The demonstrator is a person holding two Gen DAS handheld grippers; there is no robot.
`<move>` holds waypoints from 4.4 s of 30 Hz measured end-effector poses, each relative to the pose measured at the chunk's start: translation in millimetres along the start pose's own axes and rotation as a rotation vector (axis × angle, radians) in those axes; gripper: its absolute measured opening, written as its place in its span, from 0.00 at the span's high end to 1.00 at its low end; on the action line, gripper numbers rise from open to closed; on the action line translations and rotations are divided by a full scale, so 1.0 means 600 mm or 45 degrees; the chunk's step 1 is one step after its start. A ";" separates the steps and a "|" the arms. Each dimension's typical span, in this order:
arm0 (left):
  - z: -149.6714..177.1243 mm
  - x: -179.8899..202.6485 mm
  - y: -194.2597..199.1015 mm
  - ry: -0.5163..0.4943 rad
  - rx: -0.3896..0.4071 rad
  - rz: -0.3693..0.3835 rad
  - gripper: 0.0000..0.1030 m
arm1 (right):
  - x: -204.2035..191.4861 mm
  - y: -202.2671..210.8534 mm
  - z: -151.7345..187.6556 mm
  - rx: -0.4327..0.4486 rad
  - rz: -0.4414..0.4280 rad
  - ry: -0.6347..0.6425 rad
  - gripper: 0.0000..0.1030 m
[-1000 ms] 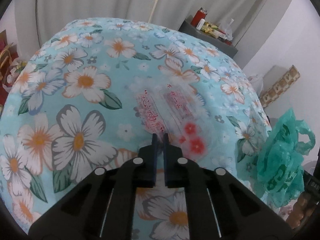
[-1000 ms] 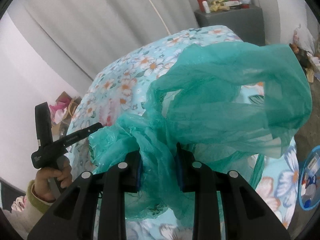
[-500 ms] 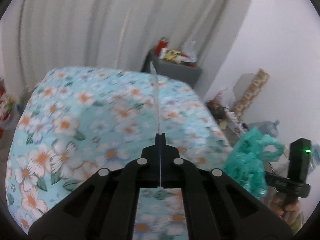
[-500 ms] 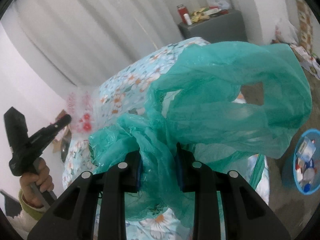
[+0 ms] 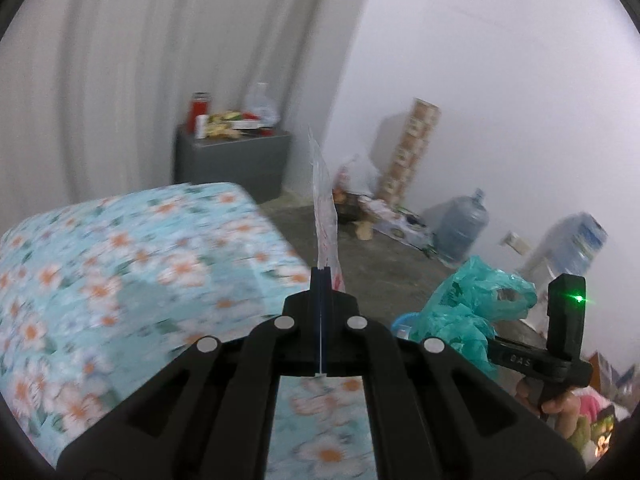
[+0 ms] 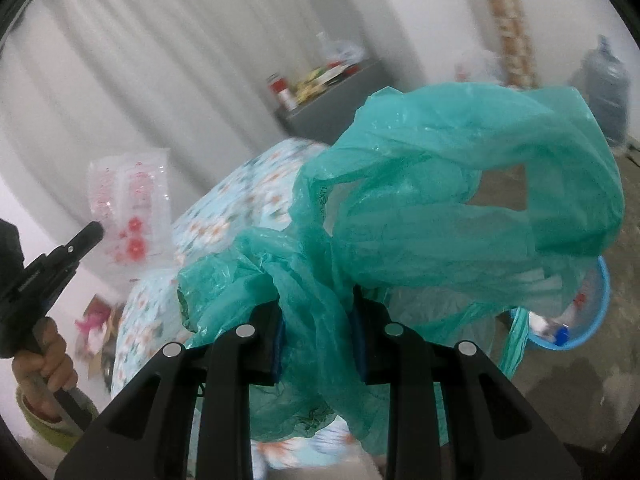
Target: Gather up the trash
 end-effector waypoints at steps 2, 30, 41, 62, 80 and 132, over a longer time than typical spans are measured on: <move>0.003 0.046 -0.028 -0.047 -0.031 0.057 1.00 | 0.038 0.017 -0.007 0.040 0.044 -0.053 0.75; 0.376 0.465 -0.510 -0.496 -0.772 0.487 1.00 | 0.593 -0.078 0.116 -0.094 0.669 -0.656 0.72; 0.512 0.480 -0.616 -0.529 -1.009 0.540 1.00 | 0.718 -0.178 0.146 -0.289 0.762 -0.608 0.45; 0.325 0.452 -0.545 -0.084 -0.775 0.651 0.42 | 0.699 -0.108 0.104 -0.040 0.602 -0.759 0.07; 0.052 0.220 -0.204 0.063 -0.285 0.439 0.18 | 0.517 0.005 0.028 0.212 0.563 -0.646 0.07; 0.214 -0.083 0.186 0.126 -0.247 -0.740 0.08 | -0.183 0.101 0.060 0.175 0.267 0.540 0.06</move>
Point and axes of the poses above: each gripper's, at about its wrist camera, not at the fingertips, and y roughly against the way its jaws point, x to its right, z to its underside, the point moved 8 cm from there along -y, roughly the way its jaws point, and after that the axes turned 11 degrees about x, right-handed, at the moved point
